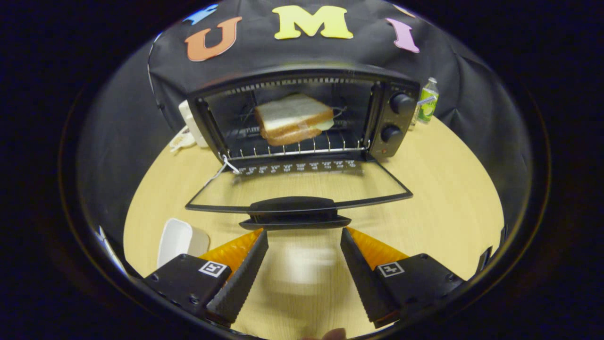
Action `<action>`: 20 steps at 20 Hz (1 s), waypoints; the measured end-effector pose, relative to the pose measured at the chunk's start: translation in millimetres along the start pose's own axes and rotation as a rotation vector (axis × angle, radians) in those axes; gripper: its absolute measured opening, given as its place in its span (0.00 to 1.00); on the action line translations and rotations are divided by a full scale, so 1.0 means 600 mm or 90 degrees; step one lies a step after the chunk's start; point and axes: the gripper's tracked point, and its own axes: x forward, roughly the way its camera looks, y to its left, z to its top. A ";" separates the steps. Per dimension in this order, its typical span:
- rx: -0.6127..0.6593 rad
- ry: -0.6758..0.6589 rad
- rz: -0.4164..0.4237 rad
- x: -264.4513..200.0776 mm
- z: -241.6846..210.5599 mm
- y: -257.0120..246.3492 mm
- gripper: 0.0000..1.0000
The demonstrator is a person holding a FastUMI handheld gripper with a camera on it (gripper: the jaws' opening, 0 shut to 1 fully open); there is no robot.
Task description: Open the toaster oven, put the food inside, and close the toaster oven door.
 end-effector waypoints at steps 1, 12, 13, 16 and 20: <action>0.000 -0.020 0.002 -0.014 0.023 0.002 1.00; -0.011 -0.264 0.054 -0.260 0.344 0.037 1.00; -0.014 -0.284 0.058 -0.293 0.366 0.041 1.00; -0.023 -0.343 0.056 -0.379 0.428 0.048 1.00; -0.047 -0.419 0.054 -0.466 0.459 0.050 1.00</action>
